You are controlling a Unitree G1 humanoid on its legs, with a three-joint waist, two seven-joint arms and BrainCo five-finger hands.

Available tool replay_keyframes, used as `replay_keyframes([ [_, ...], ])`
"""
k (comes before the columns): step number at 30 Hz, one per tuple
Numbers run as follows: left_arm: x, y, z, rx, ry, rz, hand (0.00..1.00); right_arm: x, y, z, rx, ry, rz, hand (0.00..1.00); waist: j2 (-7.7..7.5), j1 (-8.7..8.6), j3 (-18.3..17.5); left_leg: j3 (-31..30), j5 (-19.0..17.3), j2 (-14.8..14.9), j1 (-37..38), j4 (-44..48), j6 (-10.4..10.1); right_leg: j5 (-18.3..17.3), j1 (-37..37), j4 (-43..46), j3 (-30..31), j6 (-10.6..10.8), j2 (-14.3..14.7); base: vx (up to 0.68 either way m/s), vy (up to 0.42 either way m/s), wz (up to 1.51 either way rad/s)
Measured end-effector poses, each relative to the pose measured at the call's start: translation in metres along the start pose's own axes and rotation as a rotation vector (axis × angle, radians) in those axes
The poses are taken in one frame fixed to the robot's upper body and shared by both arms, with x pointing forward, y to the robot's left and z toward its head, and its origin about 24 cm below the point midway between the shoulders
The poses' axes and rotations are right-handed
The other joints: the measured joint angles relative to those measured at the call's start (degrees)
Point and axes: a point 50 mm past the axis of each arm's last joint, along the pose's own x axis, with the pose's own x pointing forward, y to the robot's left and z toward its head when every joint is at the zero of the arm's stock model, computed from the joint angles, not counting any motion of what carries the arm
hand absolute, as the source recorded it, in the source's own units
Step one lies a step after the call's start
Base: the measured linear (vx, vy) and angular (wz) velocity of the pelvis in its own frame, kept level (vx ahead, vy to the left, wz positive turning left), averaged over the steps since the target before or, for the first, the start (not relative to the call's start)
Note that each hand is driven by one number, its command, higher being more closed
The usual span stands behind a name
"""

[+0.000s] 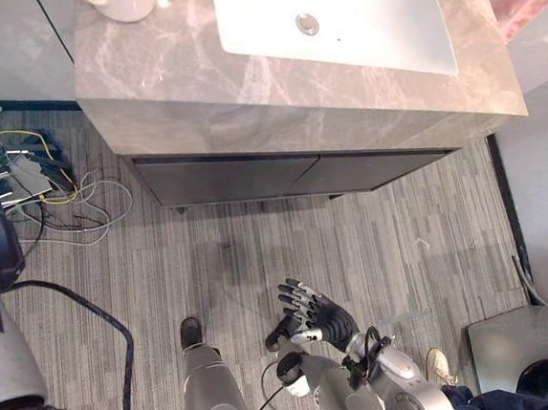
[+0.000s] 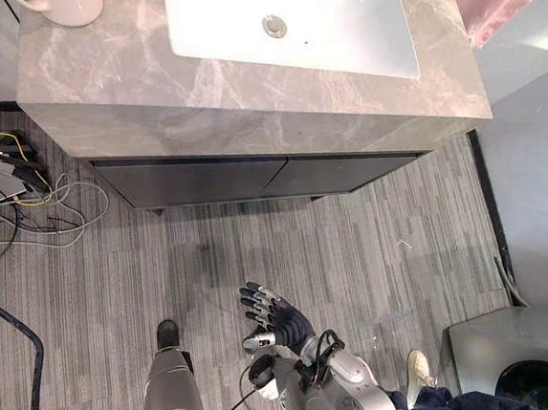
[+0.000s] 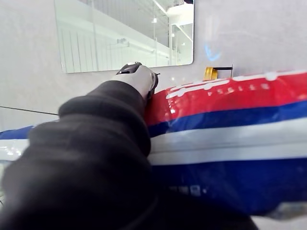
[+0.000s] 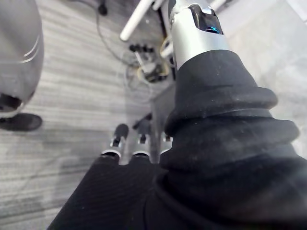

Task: Organize washtable

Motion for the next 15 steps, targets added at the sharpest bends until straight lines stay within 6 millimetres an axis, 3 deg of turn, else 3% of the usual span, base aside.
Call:
replay_keyframes([
  [15,-0.0012,-0.0036,-0.0072,-0.030,0.035,-0.010,1.00,0.0005,-0.0047,-0.0011,0.017,0.004,-0.014,0.00,0.02,-0.34,0.73,0.45,0.01,-0.35,-0.61,-0.23,0.01,0.00,-1.05,0.00,0.17,0.00,-0.16,-0.03,0.136,-0.02],
])
